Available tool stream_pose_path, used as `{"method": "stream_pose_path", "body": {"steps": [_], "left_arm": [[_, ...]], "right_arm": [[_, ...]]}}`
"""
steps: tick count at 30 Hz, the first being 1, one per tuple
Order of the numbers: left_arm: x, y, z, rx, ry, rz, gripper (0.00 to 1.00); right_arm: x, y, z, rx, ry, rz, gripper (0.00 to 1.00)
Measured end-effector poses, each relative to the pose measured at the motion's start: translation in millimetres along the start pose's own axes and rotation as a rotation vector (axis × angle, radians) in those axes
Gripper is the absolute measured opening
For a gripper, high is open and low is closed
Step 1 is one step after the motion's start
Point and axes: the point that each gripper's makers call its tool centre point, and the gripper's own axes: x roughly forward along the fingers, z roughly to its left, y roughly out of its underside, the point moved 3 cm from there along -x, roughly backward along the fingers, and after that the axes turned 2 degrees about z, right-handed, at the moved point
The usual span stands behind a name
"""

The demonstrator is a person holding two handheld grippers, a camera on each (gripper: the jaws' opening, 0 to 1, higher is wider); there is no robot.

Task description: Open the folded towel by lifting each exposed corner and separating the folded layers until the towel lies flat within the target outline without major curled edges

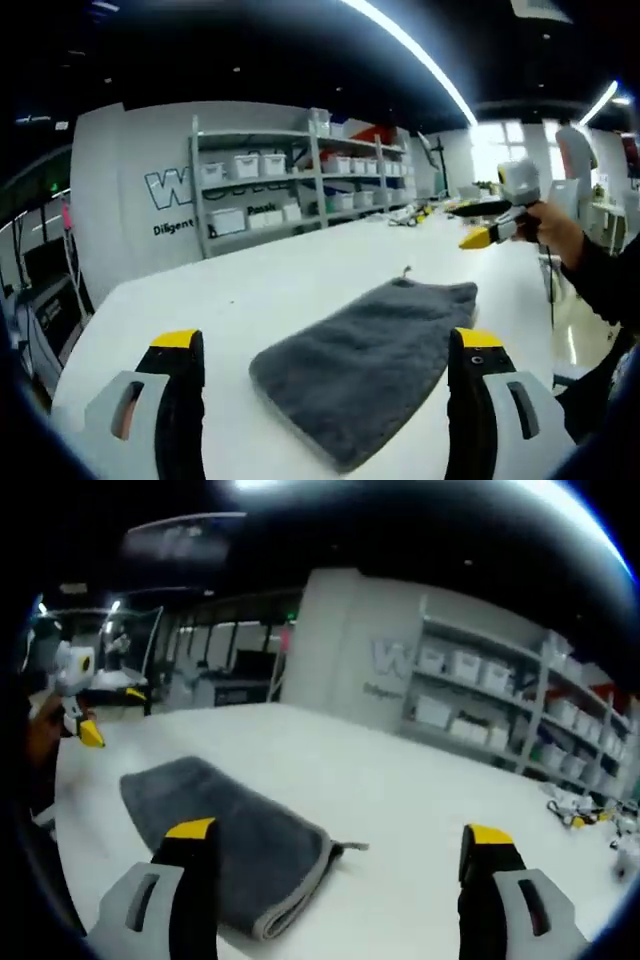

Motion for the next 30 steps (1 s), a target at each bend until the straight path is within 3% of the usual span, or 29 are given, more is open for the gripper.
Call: {"method": "stream_pose_path", "body": {"steps": [5, 10, 13, 16, 22, 24, 30], "left_arm": [[-13.4, 12.4, 1.1, -0.002, -0.036, 0.016, 0.98], [-20.1, 32.0, 21.8, -0.035, -0.050, 0.063, 0.96], [-27.0, 31.5, 32.3, -0.050, -0.068, 0.049, 0.96], [-33.0, 28.5, 37.8, -0.060, -0.069, 0.037, 0.96], [-45.2, 26.7, 46.0, -0.065, -0.080, 0.017, 0.96], [-47.4, 27.8, 48.3, -0.063, -0.083, 0.012, 0.96], [-48.5, 34.3, 50.0, -0.086, -0.080, 0.026, 0.94]], "right_arm": [[-15.3, 10.8, 7.7, 0.034, 0.017, -0.013, 1.00], [-30.7, 21.7, 9.1, 0.052, 0.042, -0.008, 1.00], [-40.3, 24.4, 6.7, 0.076, 0.079, -0.029, 1.00], [-46.0, 28.5, 10.8, 0.090, 0.073, -0.045, 1.00], [-48.8, 40.5, 14.7, 0.086, 0.078, -0.040, 1.00], [-48.5, 41.5, 10.3, 0.074, 0.086, -0.073, 1.00], [-49.7, 47.2, 5.0, 0.099, 0.093, -0.068, 1.00]]}}
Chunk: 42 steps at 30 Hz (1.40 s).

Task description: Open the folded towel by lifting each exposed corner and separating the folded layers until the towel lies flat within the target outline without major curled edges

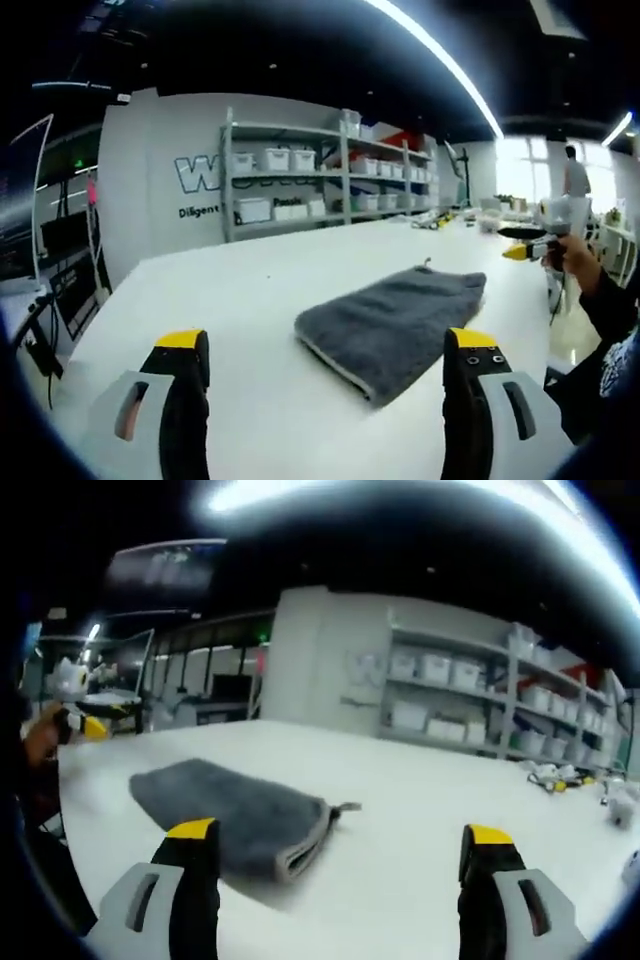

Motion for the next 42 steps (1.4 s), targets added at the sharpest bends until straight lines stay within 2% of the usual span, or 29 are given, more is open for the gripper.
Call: {"method": "stream_pose_path", "body": {"steps": [9, 16, 20, 25, 31, 34, 38, 42], "left_arm": [[2.4, 2.4, -3.5, -0.006, 0.007, 0.007, 0.91], [16.3, 24.5, -13.3, -0.013, 0.027, 0.082, 0.83], [25.5, 40.1, -24.0, -0.016, 0.059, 0.132, 0.80], [30.8, 49.4, -36.2, -0.033, 0.088, 0.159, 0.70], [33.7, 55.8, -45.8, -0.063, 0.109, 0.183, 0.59], [35.8, 58.1, -45.8, -0.084, 0.097, 0.185, 0.55], [39.7, 66.4, -51.8, -0.090, 0.115, 0.218, 0.54], [41.3, 69.2, -54.1, -0.111, 0.121, 0.232, 0.40]], "right_arm": [[-3.0, 1.5, -8.6, 0.001, 0.022, 0.017, 1.00], [-2.3, 5.6, -4.7, 0.000, 0.012, 0.037, 1.00], [1.1, 9.4, -1.7, 0.002, 0.002, 0.051, 0.99], [7.1, 17.7, 3.4, 0.022, -0.014, 0.071, 0.96], [16.6, 23.9, 18.4, 0.037, -0.054, 0.091, 0.90], [21.4, 25.6, 23.3, 0.032, -0.065, 0.099, 0.86], [26.7, 27.6, 31.8, 0.026, -0.094, 0.106, 0.69], [30.2, 28.3, 43.8, 0.030, -0.118, 0.117, 0.64]]}}
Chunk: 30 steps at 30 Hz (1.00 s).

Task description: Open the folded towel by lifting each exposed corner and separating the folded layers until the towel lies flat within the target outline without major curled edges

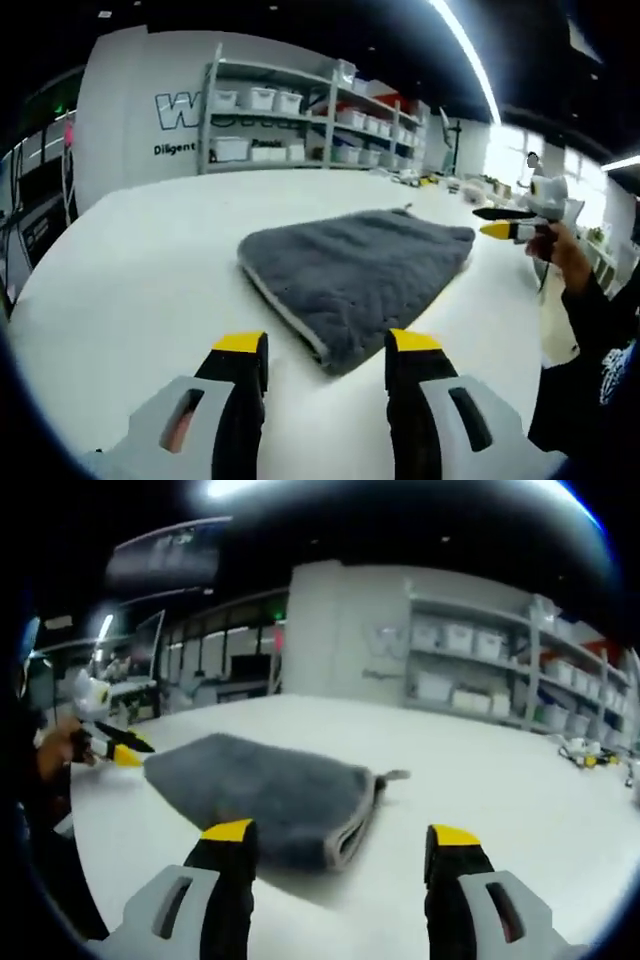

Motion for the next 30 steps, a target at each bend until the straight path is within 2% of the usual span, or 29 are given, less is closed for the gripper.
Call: {"method": "stream_pose_path", "body": {"steps": [4, 15, 18, 23, 30], "left_arm": [[5.3, 0.9, -2.3, -0.018, 0.013, 0.014, 0.37], [12.6, 7.5, -1.7, 0.005, 0.005, 0.047, 0.26], [13.0, 6.0, -1.2, 0.005, 0.002, 0.043, 0.22], [13.4, 5.1, 1.4, 0.007, -0.005, 0.042, 0.14], [14.0, 5.4, 1.9, 0.027, -0.011, 0.047, 0.09]], "right_arm": [[5.9, -1.5, 7.4, 0.000, -0.018, 0.009, 0.61], [13.3, 9.7, 10.8, -0.006, -0.030, 0.064, 0.40], [12.0, 14.0, 9.8, -0.031, -0.015, 0.091, 0.29], [11.7, 11.6, 9.4, -0.014, -0.042, 0.087, 0.08], [16.4, 21.9, 6.1, -0.051, -0.033, 0.156, 0.04]]}}
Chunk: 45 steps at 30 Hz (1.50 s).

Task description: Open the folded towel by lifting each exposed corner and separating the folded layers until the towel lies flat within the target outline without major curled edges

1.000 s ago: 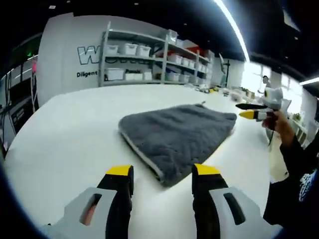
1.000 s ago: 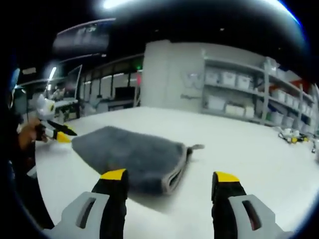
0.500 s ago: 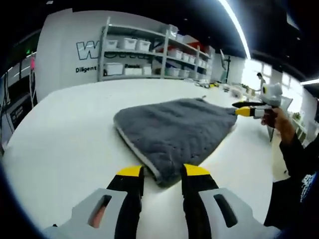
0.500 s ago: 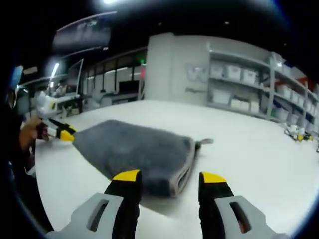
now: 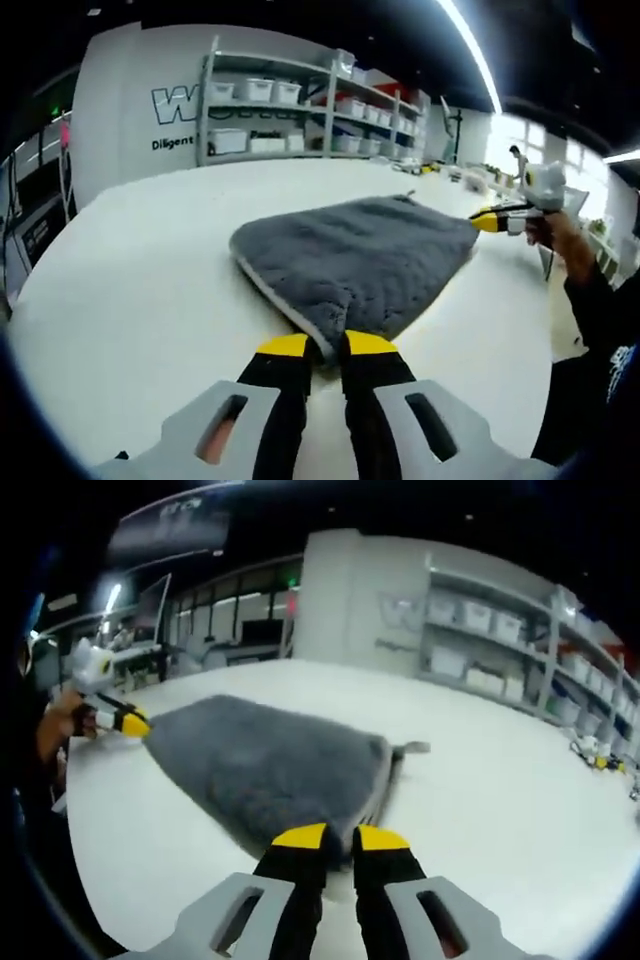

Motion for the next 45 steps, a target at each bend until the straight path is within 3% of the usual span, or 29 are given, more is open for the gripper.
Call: {"method": "stream_pose_path", "body": {"steps": [6, 10, 26, 32, 38, 45], "left_arm": [[-1.2, -2.1, -0.2, -0.036, 0.012, -0.010, 0.08], [-2.5, 0.7, -4.2, -0.022, 0.025, 0.001, 0.07], [-16.9, 13.6, -52.2, 0.150, 0.098, 0.099, 0.05], [-18.8, 16.0, -66.7, 0.180, 0.131, 0.107, 0.05], [-16.1, 17.0, -82.9, 0.213, 0.160, 0.117, 0.04], [-11.4, 17.2, -98.9, 0.235, 0.176, 0.106, 0.03]], "right_arm": [[1.7, 2.1, -4.0, 0.012, -0.006, 0.021, 0.03], [8.2, 4.4, -6.6, -0.031, -0.008, 0.058, 0.02], [49.8, -12.7, -28.4, -0.259, -0.033, 0.279, 0.02], [76.2, -20.3, -35.0, -0.282, -0.049, 0.368, 0.01], [106.0, -29.5, -37.0, -0.385, -0.030, 0.458, 0.01], [146.1, -50.2, -40.6, -0.418, -0.075, 0.499, 0.01]]}}
